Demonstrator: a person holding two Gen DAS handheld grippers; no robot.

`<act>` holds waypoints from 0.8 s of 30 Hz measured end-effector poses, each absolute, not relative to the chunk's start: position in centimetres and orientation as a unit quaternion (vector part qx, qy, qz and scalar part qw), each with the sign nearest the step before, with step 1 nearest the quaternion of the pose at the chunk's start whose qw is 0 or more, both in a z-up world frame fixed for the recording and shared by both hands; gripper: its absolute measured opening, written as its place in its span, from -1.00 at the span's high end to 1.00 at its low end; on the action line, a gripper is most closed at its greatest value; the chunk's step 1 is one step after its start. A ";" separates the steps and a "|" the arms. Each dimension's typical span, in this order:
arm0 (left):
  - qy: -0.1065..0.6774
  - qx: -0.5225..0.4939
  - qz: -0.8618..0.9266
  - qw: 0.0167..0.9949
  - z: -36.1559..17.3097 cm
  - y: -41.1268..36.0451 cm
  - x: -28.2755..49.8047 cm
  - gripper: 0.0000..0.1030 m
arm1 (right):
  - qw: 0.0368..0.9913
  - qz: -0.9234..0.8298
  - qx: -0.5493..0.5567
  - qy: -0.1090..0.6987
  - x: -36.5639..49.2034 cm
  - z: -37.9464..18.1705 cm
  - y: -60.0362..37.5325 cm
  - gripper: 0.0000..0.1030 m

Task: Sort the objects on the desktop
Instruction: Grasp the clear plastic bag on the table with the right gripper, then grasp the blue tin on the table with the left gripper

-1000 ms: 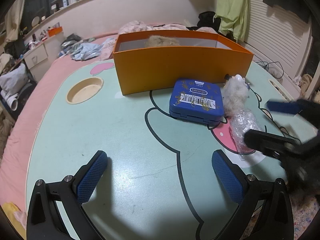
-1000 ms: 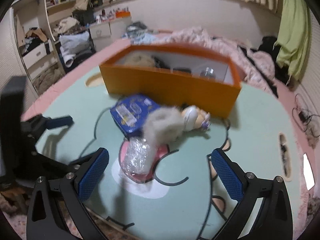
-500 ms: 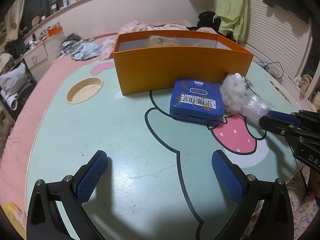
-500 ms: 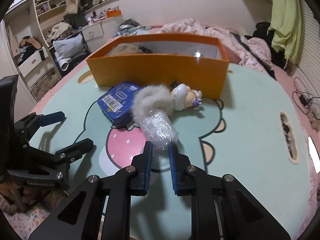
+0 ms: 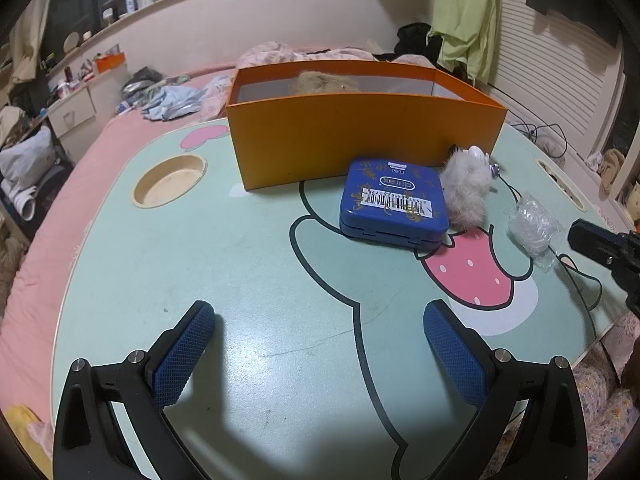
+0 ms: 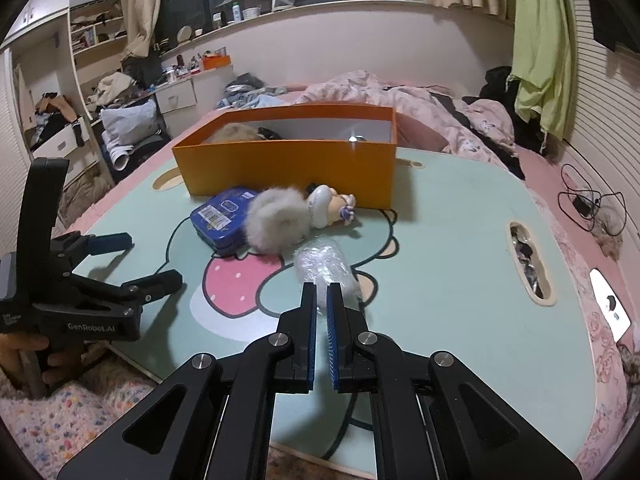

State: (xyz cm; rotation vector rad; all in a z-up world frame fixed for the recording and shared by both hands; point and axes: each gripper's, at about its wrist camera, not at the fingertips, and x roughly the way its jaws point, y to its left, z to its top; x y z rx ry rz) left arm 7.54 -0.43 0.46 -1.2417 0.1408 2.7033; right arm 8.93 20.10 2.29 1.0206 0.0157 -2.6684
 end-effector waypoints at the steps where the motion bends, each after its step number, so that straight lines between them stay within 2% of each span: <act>1: 0.047 -0.415 0.905 0.082 0.5 -0.4 7.6 -1.00 | 0.140 -0.926 0.349 0.004 9.0 2.4 20.2 0.89; 7: 0.028 -0.407 0.907 0.100 1.1 -0.7 7.7 -0.99 | 0.133 -0.927 0.351 -0.010 9.1 2.2 21.3 0.89; 16: 0.037 -0.393 0.910 0.131 3.0 1.7 4.5 -0.87 | 0.145 -0.921 0.359 -0.037 8.6 1.9 21.9 0.85; 17: 0.042 -0.397 0.907 0.137 2.9 2.3 4.1 -0.85 | 0.143 -0.922 0.359 -0.033 8.6 1.9 21.8 0.65; 18: 0.045 -0.399 0.905 0.142 2.8 2.5 3.9 -0.85 | 0.140 -0.922 0.359 -0.025 8.6 2.0 21.6 0.32; 19: 0.054 -0.404 0.901 0.148 2.5 3.1 3.5 -0.85 | 0.139 -0.923 0.357 -0.020 8.6 2.1 21.4 0.10; 20: 0.061 -0.407 0.899 0.148 2.3 3.5 3.4 -0.84 | 0.139 -0.925 0.353 -0.016 8.7 2.2 21.3 -0.28; 21: 0.069 -0.412 0.897 0.146 2.1 3.9 3.1 -0.85 | 0.140 -0.928 0.344 -0.012 8.8 2.4 21.2 -0.38; 24: 0.086 -0.429 0.887 0.148 1.8 4.8 2.4 -0.79 | 0.140 -0.929 0.342 0.001 8.3 2.5 20.8 -0.38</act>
